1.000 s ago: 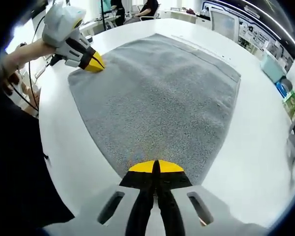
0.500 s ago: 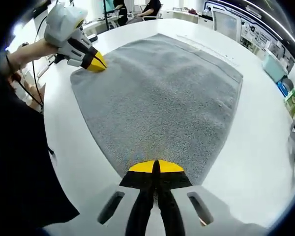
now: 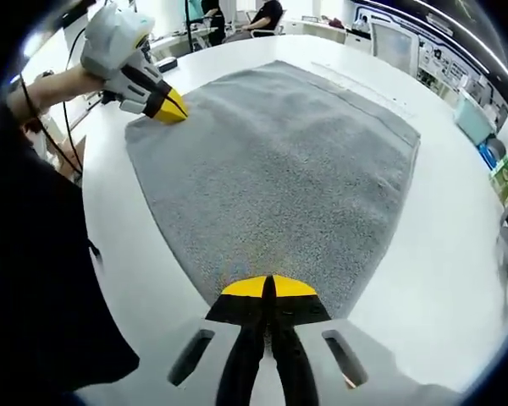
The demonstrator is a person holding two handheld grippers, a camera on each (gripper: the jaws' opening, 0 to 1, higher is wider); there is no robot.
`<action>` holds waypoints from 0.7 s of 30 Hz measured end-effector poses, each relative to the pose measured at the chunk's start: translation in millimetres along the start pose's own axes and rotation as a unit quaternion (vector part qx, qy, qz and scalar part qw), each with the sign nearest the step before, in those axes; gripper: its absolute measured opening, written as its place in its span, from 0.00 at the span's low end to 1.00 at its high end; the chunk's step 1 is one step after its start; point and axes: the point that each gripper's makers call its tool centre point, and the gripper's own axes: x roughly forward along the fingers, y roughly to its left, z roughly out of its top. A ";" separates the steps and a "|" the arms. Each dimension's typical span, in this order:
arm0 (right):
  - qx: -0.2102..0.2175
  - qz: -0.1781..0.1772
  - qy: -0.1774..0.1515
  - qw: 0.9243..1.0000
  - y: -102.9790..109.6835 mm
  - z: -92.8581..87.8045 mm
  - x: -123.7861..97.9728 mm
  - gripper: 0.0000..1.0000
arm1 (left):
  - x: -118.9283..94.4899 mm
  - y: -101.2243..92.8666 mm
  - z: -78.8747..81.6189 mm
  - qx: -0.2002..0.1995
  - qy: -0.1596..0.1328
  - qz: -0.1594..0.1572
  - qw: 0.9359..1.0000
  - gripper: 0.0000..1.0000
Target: Fold the towel on the table until its edges align and the towel forms a compact rectangular stack.
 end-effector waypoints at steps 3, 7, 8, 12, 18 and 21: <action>0.016 0.001 -0.021 1.000 -0.7 0.4 -0.8 0.00 | -0.7 0.4 0.3 0.002 -0.003 -0.005 1.000 0.01; 0.050 0.011 -0.065 0.997 -0.7 2.4 -1.5 0.00 | -1.7 1.2 1.5 -0.027 -0.042 -0.009 0.999 0.01; 0.066 0.015 -0.071 0.995 -1.0 1.9 -1.9 0.00 | -2.4 1.0 2.0 -0.050 -0.056 -0.012 0.997 0.02; 0.127 0.029 -0.094 0.987 -1.3 7.3 -9.8 0.00 | -10.1 -4.2 1.4 -0.121 -0.083 -0.046 0.988 0.11; 0.109 -0.026 -0.189 0.975 -25.5 27.9 -55.7 0.07 | -49.7 -4.6 -1.6 -0.051 -0.142 -0.054 0.987 0.24; 0.106 -0.029 -0.184 0.977 -28.6 14.5 -67.1 0.09 | -67.4 -5.8 -20.1 -0.048 -0.130 -0.059 0.989 0.27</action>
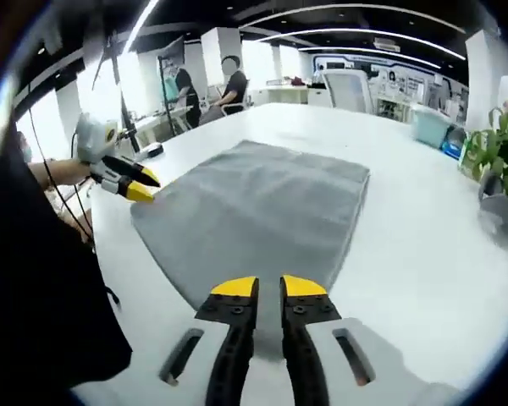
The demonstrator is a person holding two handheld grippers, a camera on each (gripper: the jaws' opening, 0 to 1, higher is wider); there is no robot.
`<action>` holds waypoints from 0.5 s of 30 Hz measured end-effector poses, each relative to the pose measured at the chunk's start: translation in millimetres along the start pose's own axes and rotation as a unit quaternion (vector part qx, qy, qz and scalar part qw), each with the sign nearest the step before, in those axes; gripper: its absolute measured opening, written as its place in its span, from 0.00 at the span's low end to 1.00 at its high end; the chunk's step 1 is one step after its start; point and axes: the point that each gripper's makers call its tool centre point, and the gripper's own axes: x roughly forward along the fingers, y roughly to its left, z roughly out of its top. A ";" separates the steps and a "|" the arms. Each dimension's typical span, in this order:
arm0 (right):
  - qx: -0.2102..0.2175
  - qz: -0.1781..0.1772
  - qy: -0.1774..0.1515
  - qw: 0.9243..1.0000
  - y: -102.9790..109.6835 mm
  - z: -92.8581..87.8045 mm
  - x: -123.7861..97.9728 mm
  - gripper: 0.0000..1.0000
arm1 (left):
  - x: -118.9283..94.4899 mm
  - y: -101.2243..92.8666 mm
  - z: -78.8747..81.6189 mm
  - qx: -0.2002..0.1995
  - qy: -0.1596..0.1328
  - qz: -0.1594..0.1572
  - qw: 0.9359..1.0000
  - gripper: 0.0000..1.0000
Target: Fold the towel on the table until its edges align and the towel forms a compact rectangular stack.
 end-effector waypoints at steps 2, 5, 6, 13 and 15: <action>-0.005 -0.001 0.009 1.000 -3.2 -8.2 -8.0 0.11 | -12.0 3.9 -12.7 0.007 0.015 0.006 1.000 0.26; -0.063 0.007 0.051 0.997 -1.5 -28.6 -15.4 0.17 | -26.2 -1.0 -21.5 0.039 0.020 -0.013 0.999 0.27; -0.086 0.014 0.060 0.994 2.3 -31.5 -15.8 0.17 | -28.8 -4.6 -22.5 0.056 0.020 -0.025 0.998 0.27; -0.261 0.033 0.143 0.954 15.0 -56.1 -5.4 0.14 | -26.8 -17.4 -37.5 0.152 0.059 -0.050 0.985 0.27; -0.279 0.030 0.146 0.949 14.6 -55.4 -1.2 0.14 | -25.9 -13.5 -45.7 0.195 0.081 -0.045 0.976 0.26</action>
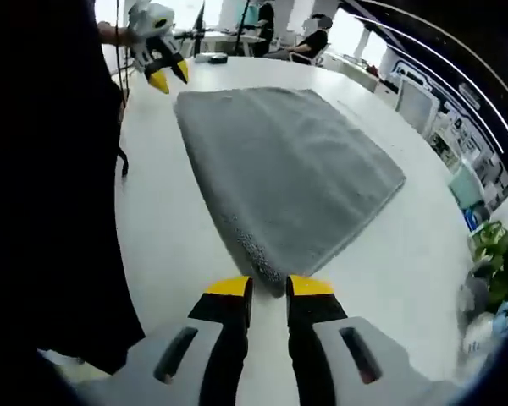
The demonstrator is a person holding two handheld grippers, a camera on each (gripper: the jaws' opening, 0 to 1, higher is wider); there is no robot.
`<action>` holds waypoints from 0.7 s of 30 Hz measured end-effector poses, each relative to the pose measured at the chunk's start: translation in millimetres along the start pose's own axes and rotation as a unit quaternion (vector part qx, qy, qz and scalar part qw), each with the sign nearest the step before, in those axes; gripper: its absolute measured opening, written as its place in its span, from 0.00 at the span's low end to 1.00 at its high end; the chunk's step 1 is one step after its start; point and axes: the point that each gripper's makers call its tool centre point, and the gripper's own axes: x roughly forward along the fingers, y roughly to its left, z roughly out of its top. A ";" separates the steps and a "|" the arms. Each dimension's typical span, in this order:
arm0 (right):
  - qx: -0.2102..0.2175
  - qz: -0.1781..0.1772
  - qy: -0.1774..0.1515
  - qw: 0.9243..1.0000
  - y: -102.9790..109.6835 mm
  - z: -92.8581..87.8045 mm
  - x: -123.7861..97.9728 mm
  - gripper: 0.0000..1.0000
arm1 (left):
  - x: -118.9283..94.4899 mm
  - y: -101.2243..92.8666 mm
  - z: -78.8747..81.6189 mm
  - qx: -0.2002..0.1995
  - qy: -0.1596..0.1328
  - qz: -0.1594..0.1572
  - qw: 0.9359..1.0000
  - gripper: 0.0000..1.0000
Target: Fold the towel on the table until its edges align and the towel forms a compact rectangular stack.
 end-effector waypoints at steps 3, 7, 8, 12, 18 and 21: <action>-0.001 -0.008 0.004 1.000 -4.2 -0.5 1.6 0.14 | 1.1 -3.6 -2.9 0.037 0.008 -0.003 0.999 0.24; -0.019 -0.004 0.012 1.000 -4.6 -4.5 2.7 0.13 | 1.8 -4.4 2.9 0.066 -0.002 0.006 0.998 0.23; -0.027 -0.003 0.015 1.000 -4.6 -5.9 3.3 0.11 | 2.0 -2.9 3.7 0.082 -0.001 0.013 0.997 0.23; -0.041 -0.002 0.027 0.999 -5.6 -11.7 5.9 0.09 | 6.2 -4.2 6.6 0.097 -0.003 0.010 0.995 0.23; -0.032 -0.001 0.030 0.999 -9.6 -14.0 6.0 0.10 | 12.9 0.8 -2.1 0.109 0.025 0.005 0.994 0.21; -0.023 0.001 0.030 0.999 -9.8 -15.4 6.3 0.10 | 16.0 -1.0 0.9 0.096 0.021 -0.005 0.995 0.18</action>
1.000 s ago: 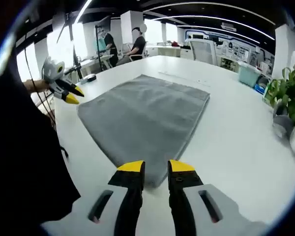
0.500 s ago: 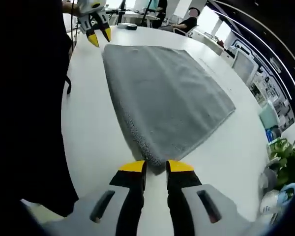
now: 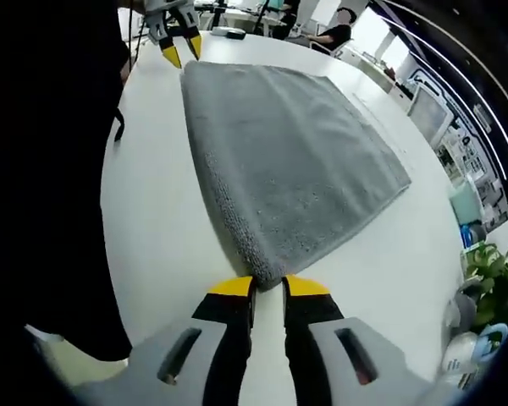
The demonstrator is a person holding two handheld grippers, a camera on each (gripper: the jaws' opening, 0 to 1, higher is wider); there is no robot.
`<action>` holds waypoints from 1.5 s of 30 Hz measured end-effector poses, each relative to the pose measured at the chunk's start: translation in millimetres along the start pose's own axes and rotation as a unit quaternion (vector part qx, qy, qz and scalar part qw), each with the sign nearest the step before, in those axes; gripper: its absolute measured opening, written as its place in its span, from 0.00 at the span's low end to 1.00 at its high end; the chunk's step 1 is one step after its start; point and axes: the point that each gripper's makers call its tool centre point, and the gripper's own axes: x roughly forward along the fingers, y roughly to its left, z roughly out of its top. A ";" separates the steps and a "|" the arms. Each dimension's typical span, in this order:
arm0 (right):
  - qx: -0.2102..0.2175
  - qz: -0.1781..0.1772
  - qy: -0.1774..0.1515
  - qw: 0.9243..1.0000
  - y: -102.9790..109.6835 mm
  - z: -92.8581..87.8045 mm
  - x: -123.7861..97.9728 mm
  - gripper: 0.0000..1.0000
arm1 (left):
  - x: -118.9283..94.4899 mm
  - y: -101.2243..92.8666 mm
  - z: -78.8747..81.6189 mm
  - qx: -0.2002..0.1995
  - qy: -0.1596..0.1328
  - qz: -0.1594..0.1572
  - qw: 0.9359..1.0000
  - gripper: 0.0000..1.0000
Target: Fold the towel on the table until its edges align and the towel forms a compact rectangular stack.
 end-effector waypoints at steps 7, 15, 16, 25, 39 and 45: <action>-0.008 0.012 0.004 1.000 5.3 -2.7 1.8 0.07 | 5.3 -1.6 -5.9 -0.023 0.022 -0.004 0.999 0.10; -0.006 0.013 0.005 1.000 8.0 -3.3 4.6 0.03 | 7.7 -3.4 -6.9 -0.036 0.023 -0.003 0.999 0.07; 0.000 0.013 0.003 1.000 8.1 -2.7 4.6 0.02 | 7.9 -3.1 -6.5 -0.038 0.022 -0.002 0.999 0.05; 0.085 0.010 -0.030 0.996 4.4 -0.5 -0.2 0.00 | 3.2 -0.4 -2.5 -0.074 0.009 0.010 0.997 0.03; 0.318 0.002 -0.182 0.930 -23.0 24.6 -29.8 0.00 | -19.4 22.3 18.2 -0.183 -0.072 0.050 0.979 0.03; 0.365 0.000 -0.251 0.897 -41.2 41.3 -47.1 0.00 | -32.0 40.2 27.2 -0.225 -0.117 0.075 0.964 0.03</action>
